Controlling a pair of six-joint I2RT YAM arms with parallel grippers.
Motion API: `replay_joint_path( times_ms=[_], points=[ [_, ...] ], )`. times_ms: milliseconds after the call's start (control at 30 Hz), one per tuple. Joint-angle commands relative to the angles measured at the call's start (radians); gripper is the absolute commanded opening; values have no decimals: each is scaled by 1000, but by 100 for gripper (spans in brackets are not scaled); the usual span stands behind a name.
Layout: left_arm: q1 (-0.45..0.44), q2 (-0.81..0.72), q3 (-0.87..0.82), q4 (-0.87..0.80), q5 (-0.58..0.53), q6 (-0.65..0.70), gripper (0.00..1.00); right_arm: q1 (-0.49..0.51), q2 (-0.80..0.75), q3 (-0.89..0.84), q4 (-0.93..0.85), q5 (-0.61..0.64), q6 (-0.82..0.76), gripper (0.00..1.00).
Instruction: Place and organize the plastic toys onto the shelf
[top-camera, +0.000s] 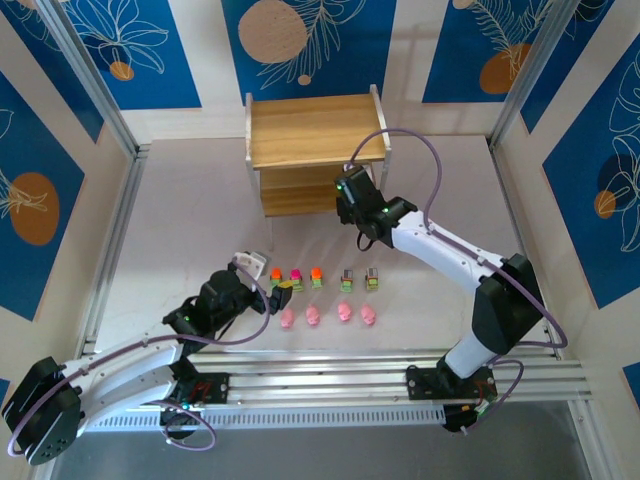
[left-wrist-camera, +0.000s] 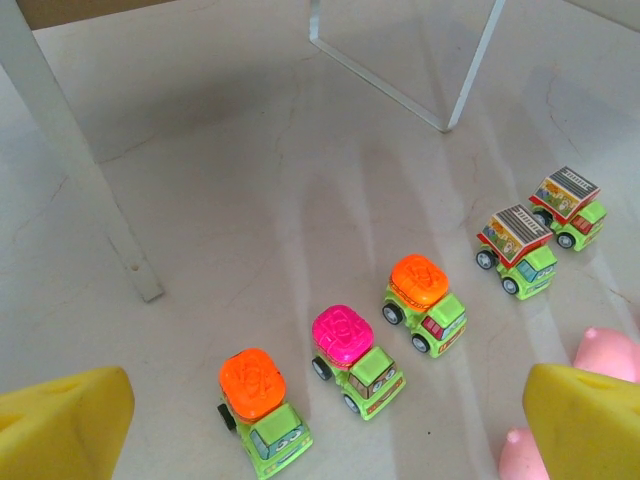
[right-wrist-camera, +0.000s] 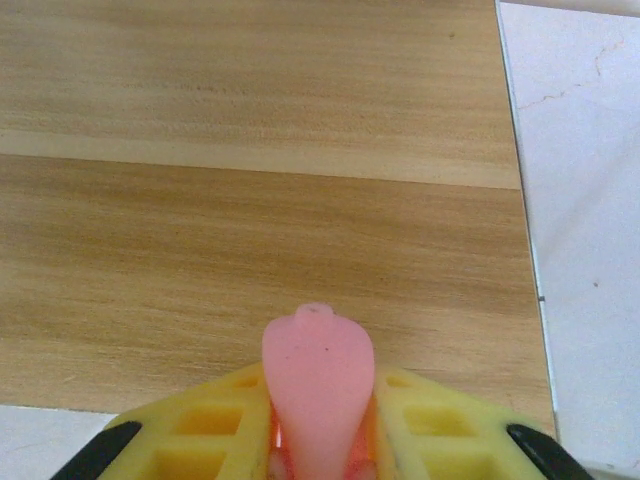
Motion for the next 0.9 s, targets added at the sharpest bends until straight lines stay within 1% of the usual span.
replay_joint_path(
  times_ms=[0, 200, 667, 867],
  points=[
    [10, -1, 19, 25, 17, 12, 100, -7, 21, 43, 47, 30, 10, 25],
    [12, -1, 19, 25, 20, 10, 100, -7, 32, 48, 70, 57, 21, 25],
    [13, 2, 19, 27, 26, 9, 100, -14, 76, 75, 64, 99, 60, 25],
    [14, 1, 18, 27, 30, 7, 100, -16, 82, 50, 84, 108, 80, 28]
  ],
)
